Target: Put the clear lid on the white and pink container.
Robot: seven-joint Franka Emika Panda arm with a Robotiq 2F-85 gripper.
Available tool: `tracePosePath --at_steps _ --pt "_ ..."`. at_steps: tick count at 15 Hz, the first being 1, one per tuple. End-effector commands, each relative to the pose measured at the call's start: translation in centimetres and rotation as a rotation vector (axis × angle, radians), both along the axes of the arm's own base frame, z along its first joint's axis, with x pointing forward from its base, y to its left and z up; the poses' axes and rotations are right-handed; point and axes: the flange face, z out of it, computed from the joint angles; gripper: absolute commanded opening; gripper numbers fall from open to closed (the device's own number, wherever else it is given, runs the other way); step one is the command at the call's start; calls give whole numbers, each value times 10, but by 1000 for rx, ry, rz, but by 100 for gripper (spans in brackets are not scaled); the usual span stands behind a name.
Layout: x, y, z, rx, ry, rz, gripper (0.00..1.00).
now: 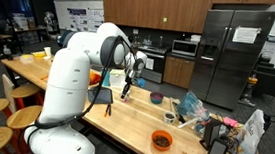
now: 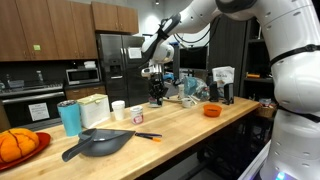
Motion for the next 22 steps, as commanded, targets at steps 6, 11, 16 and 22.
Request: tracePosePath --at_steps 6,11,16,22 --pt "18 53 -22 -100 -236 121 0" --pt "19 71 -3 -128 -321 164 0" --pt "8 86 16 -117 -367 193 0" --pt "-2 97 34 -107 -402 213 0"
